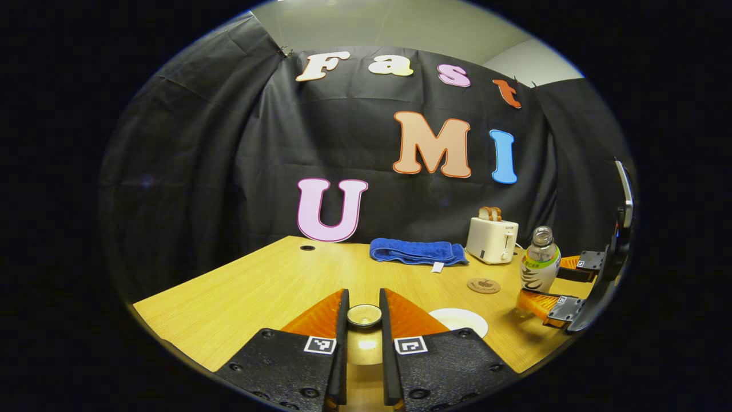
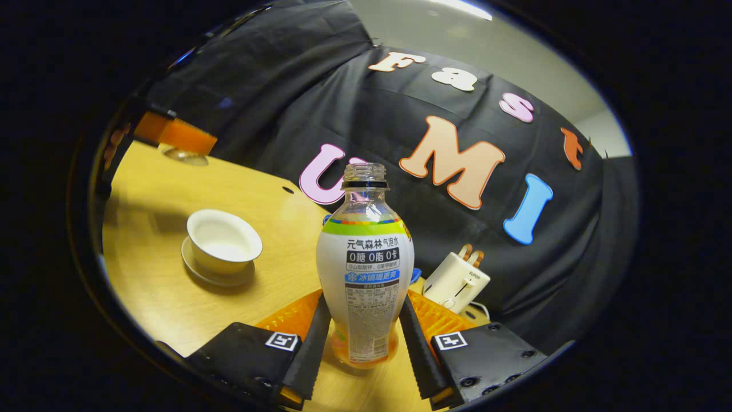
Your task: Open the teacup lid with one hand, grasp the water bottle and pour water into the teacup with the other hand; after pouring, place the water bottle on the coaster and then close the teacup lid.
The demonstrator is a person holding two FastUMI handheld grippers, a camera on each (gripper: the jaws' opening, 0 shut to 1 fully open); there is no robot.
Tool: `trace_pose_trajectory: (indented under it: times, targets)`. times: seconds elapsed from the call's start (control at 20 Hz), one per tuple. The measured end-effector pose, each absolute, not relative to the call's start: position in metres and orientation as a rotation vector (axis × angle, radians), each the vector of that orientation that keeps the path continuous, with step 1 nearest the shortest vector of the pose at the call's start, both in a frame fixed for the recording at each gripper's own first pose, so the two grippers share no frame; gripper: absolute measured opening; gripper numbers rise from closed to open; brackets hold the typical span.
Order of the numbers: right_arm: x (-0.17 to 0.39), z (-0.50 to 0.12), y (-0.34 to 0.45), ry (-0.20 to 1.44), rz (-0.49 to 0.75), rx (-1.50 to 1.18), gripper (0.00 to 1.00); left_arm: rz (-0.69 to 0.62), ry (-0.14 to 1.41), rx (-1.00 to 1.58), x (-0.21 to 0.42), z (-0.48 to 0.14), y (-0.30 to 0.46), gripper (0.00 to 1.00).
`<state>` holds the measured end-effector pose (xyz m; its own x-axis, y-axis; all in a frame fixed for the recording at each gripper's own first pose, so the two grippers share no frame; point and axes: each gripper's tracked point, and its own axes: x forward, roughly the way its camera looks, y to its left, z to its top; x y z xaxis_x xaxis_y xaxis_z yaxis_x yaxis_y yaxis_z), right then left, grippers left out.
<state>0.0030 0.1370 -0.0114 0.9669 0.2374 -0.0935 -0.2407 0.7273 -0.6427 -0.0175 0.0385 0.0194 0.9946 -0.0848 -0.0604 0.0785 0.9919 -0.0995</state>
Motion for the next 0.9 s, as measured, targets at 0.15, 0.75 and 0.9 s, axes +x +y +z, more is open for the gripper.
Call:
trace_pose_trajectory:
  times: [0.15, 0.75, 0.9]
  targets:
    - [0.005, -0.014, 0.143, -0.03, 0.262, -0.875, 0.72, -0.073, 0.065, -0.102, -0.022, 0.019, 0.046, 0.22]
    - [0.011, -0.04, 0.159, -0.112, 0.265, -1.393, 0.71, -0.05, 0.058, -0.097, -0.032, 0.011, 0.068, 0.22]
    - [0.014, -0.039, 0.161, -0.148, 0.266, -1.487, 0.71, -0.048, 0.054, -0.105, -0.033, 0.01, 0.072, 0.22]
